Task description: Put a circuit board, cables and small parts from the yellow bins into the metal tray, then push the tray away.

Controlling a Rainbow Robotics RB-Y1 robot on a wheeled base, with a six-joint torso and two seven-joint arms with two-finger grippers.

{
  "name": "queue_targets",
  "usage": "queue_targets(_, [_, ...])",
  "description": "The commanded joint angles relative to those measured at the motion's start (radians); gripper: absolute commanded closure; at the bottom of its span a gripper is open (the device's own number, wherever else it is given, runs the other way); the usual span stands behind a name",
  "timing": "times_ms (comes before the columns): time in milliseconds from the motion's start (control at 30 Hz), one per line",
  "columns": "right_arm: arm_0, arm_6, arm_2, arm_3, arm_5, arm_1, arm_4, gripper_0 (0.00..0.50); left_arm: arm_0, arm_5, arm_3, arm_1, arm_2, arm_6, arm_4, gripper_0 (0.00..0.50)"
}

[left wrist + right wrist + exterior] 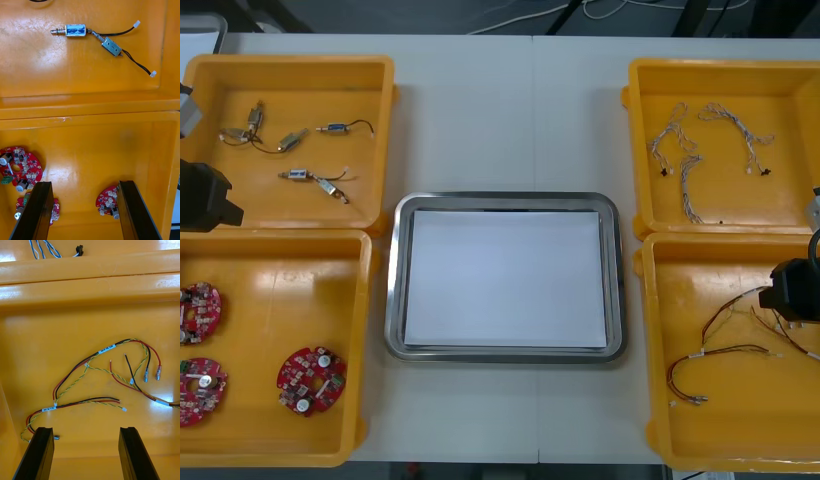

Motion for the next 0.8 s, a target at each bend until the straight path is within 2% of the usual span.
queue_targets(33, [0.016,0.045,-0.031,-0.028,-0.002,0.006,0.008,0.0,0.018,-0.008,-0.025,0.045,0.031,-0.049,0.006,0.0])
queue_targets(800, [0.016,0.045,-0.031,-0.028,-0.002,0.006,0.008,0.0,0.018,-0.008,-0.025,0.045,0.031,-0.049,0.006,0.0])
